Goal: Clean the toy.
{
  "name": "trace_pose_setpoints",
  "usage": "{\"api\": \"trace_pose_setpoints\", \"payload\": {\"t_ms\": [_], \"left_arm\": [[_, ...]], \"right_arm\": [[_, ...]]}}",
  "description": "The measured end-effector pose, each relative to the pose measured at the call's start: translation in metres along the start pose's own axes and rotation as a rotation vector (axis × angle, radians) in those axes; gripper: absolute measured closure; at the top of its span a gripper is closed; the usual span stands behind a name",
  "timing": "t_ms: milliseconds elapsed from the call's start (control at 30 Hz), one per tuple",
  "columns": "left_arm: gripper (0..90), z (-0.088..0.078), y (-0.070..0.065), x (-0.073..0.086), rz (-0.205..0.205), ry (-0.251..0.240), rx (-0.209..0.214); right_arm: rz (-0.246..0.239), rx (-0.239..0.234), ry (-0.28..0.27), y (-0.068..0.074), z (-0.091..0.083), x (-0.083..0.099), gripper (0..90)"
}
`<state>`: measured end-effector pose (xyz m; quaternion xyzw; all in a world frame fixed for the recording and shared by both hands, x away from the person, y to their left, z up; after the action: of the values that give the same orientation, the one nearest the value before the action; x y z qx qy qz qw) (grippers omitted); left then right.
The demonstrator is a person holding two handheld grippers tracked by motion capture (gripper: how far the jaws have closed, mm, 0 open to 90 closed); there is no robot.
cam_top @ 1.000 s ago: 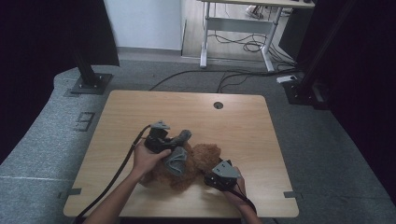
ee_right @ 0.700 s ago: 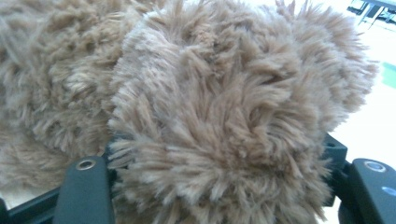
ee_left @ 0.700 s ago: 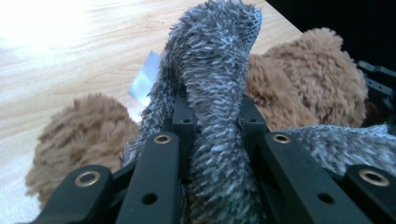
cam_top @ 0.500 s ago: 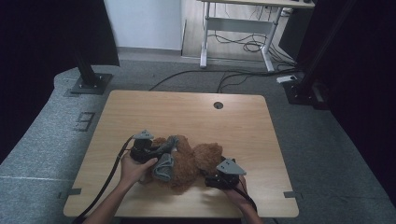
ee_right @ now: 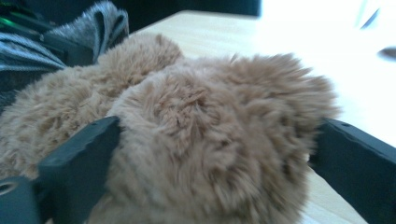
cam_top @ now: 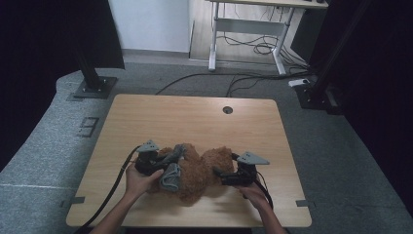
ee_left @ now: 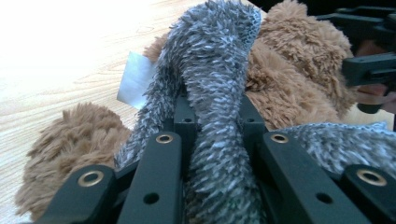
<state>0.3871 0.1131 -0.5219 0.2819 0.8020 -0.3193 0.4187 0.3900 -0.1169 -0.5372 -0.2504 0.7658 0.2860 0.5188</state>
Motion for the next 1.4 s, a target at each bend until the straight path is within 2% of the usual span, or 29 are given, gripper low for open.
{"api": "trace_pose_setpoints", "payload": {"t_ms": [100, 167, 300, 400, 500, 733, 833, 933, 967, 1067, 1133, 1267, 1400], "left_arm": [[75.9, 0.0, 0.0, 0.001, -0.003, -0.003, 0.006], [75.9, 0.001, 0.0, 0.001, -0.005, -0.003, 0.006], [75.7, 0.0, 0.003, -0.001, -0.001, -0.016, -0.005], [75.5, 0.001, 0.006, -0.004, -0.009, -0.029, -0.017], [75.4, 0.003, 0.01, -0.01, -0.012, -0.033, -0.031], [75.2, 0.012, 0.031, -0.032, -0.016, -0.033, -0.08], [75.2, 0.019, 0.043, -0.044, -0.03, -0.04, -0.1], [75.1, 0.024, 0.05, -0.054, -0.048, -0.055, -0.109], [75.1, 0.025, 0.05, -0.056, -0.058, -0.06, -0.099], [75.0, 0.027, 0.044, -0.059, -0.045, -0.061, -0.081], [75.0, 0.031, 0.037, -0.057, -0.035, -0.039, -0.068], [75.2, 0.036, 0.023, -0.047, -0.024, -0.007, -0.038], [75.4, 0.033, 0.006, -0.036, 0.015, 0.006, -0.012]], "right_arm": [[0.032, -0.04, 0.07, -0.001, 0.013, 0.006, 0.0], [0.039, -0.068, 0.098, 0.0, 0.021, 0.012, 0.8], [-0.014, -0.056, 0.106, 0.004, 0.022, 0.013, 19.1], [-0.065, -0.02, 0.106, 0.007, 0.021, 0.011, 29.1], [-0.099, 0.028, 0.084, 0.008, 0.024, 0.008, 34.7], [-0.115, 0.148, -0.019, 0.003, 0.042, -0.004, 40.5], [-0.132, 0.211, -0.07, -0.002, 0.052, -0.014, 41.2], [-0.144, 0.254, -0.108, -0.007, 0.058, -0.02, 41.3], [-0.151, 0.257, -0.117, -0.008, 0.06, -0.02, 41.3], [-0.169, 0.258, -0.124, -0.009, 0.06, -0.016, 41.3], [-0.177, 0.25, -0.128, -0.01, 0.056, -0.011, 41.2], [-0.199, 0.225, -0.146, -0.007, 0.041, 0.004, 39.0], [-0.218, 0.192, -0.14, -0.001, 0.025, 0.013, 34.5]]}}
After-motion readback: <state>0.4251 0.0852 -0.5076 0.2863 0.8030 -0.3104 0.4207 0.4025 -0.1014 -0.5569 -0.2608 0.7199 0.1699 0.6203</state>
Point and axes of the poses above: each handheld gripper's, and its own axes: z roughly forward along the jaws, x roughly out of its underside, y roughly to its left, the point moved 8 cm from there along z, roughly forward along the jaws, and after that the axes turned 5 degrees about -y, right-handed, at the moved point
